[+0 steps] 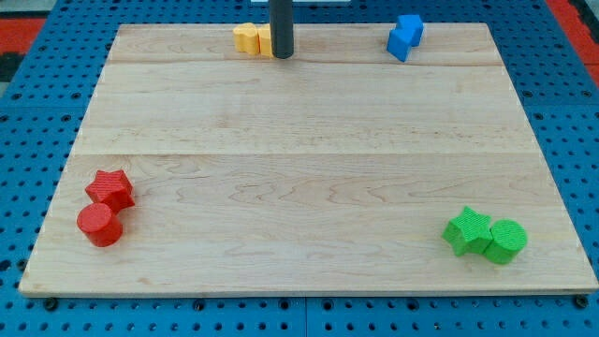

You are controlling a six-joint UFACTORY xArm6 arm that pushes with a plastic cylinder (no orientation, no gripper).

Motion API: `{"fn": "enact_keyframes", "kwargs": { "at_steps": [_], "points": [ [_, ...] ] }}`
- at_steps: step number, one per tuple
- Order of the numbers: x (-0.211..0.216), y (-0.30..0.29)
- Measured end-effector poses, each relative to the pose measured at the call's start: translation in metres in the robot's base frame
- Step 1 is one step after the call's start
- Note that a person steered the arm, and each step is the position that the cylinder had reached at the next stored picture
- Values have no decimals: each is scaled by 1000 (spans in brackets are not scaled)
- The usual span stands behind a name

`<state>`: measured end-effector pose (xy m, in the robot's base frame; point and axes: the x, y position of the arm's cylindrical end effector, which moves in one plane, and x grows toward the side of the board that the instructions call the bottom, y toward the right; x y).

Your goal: Push the blue blocks into the yellow blocks

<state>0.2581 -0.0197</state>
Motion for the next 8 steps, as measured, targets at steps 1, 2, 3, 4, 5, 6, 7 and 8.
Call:
{"fn": "enact_keyframes", "kwargs": {
  "at_steps": [1,2,3,4,5,6,7,8],
  "points": [
    [31,58],
    [38,161],
    [33,259],
    [-14,295],
    [-49,295],
    [-64,277],
    [-64,218],
    [-51,167]
  ]
}}
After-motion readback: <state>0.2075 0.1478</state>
